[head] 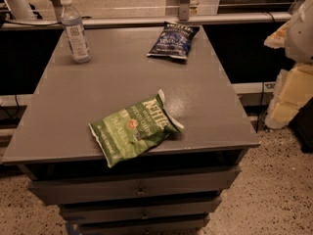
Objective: Move green jalapeno chip bag near blue plastic bottle
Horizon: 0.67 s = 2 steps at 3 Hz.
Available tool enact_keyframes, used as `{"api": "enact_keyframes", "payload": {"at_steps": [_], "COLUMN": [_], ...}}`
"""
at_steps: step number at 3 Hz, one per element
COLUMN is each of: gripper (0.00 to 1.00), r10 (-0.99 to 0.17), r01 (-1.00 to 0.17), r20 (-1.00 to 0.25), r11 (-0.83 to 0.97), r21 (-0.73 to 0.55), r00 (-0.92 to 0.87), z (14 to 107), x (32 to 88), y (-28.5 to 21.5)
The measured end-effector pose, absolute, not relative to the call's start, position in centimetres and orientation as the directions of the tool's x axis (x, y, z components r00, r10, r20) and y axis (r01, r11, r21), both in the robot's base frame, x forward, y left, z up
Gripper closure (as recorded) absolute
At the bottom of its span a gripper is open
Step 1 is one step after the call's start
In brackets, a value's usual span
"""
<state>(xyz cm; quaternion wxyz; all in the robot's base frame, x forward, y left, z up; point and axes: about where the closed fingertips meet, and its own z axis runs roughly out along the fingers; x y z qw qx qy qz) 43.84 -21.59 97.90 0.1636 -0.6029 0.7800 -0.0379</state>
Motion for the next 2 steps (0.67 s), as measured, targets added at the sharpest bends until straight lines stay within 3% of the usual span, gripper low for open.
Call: {"api": "enact_keyframes", "payload": {"at_steps": [2], "gripper": [0.0], "r10": [-0.941], "r01": [-0.921], "r20": [-0.264], "r11": [0.283], "r21": [-0.268], "r00": [-0.213], "z": [97.5], "x": [44.3], "y": [-20.3]}}
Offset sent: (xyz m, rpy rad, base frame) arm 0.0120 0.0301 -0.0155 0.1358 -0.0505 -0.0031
